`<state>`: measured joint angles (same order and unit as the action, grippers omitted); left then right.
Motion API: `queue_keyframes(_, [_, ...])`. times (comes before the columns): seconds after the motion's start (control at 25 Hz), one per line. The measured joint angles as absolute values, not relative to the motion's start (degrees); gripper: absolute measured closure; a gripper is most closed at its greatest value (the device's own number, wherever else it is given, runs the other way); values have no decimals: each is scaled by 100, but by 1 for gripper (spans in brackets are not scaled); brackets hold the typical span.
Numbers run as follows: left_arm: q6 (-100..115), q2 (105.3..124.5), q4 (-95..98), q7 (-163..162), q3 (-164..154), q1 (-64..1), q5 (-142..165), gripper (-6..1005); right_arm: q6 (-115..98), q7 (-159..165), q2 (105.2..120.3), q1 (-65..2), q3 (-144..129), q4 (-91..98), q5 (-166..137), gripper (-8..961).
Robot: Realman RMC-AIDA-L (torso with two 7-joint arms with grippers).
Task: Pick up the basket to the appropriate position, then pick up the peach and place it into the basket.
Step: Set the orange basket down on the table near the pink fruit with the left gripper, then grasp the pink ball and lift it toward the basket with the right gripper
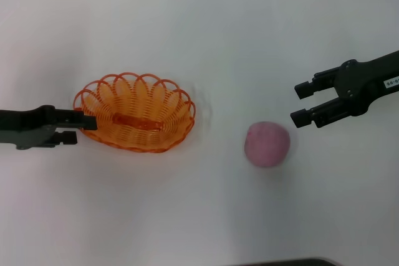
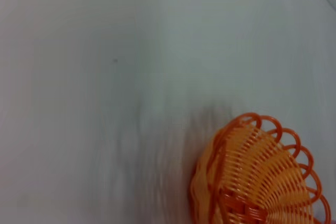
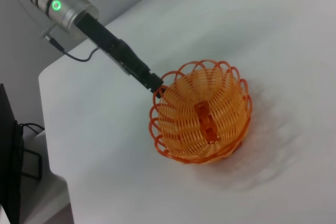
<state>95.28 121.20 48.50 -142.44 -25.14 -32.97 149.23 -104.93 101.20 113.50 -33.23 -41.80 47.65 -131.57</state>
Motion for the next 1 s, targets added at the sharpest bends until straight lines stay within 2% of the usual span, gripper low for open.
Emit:
queue_keyframes(0.04, [9550, 12120, 4903, -14235, -2526, -3286, 14923, 387, -10491, 10126, 11349, -3323, -4176, 4780, -13157, 97])
queue_keyframes(0.24, [9724, 12109, 5691, -13590, -2419, -3160, 14774, 327, -10439, 10624, 11266, -3460, -4144, 4916, -13132, 97])
queue_keyframes(0.32, [9894, 12145, 6164, -13005, -2360, -3032, 14432, 328, -10402, 11002, 11237, -3592, -4142, 5025, -13135, 97])
queue_keyframes(0.44, [10194, 12250, 6685, -12103, -2357, -2776, 13610, 328, -10411, 11350, 11273, -3785, -4240, 5232, -13244, 98])
queue_keyframes(0.56, [10443, 12352, 6898, -11454, -2422, -2516, 12871, 327, -10411, 11629, 11357, -4021, -4500, 5396, -13651, 98])
queue_keyframes(0.72, [10662, 12375, 6833, -11068, -2433, -2418, 12507, 296, -10347, 11894, 11511, -4308, -5026, 5419, -14280, 98])
queue_keyframes(1.0, [11131, 12377, 6658, -10541, -2545, -2387, 12404, 222, -9903, 12290, 11898, -4527, -5860, 5410, -15109, 99])
